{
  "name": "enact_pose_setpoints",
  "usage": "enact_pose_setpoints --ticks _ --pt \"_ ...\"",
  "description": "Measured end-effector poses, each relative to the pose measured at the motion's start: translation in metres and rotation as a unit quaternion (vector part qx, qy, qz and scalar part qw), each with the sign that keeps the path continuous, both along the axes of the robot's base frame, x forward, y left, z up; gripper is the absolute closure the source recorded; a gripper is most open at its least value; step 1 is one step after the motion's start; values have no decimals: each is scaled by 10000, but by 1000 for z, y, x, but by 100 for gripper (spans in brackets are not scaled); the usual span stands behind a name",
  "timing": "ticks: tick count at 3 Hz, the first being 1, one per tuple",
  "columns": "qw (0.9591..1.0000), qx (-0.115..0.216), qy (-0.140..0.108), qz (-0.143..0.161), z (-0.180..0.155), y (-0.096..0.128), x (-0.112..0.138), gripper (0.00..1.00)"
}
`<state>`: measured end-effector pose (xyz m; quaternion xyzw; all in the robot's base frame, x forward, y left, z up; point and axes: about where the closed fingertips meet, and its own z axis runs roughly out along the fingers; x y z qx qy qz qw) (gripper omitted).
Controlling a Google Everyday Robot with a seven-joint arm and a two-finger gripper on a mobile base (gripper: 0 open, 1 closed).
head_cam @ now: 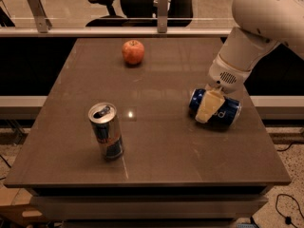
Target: Knock pepsi can over
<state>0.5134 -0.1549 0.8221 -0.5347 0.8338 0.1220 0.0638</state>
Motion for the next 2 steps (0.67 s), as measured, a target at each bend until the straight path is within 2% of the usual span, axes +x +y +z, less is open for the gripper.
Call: enact_pose_setpoints --ticks 1,2 --pt "10000 0 -2 1 1 0 0 0" --pt "10000 1 -2 1 1 0 0 0"
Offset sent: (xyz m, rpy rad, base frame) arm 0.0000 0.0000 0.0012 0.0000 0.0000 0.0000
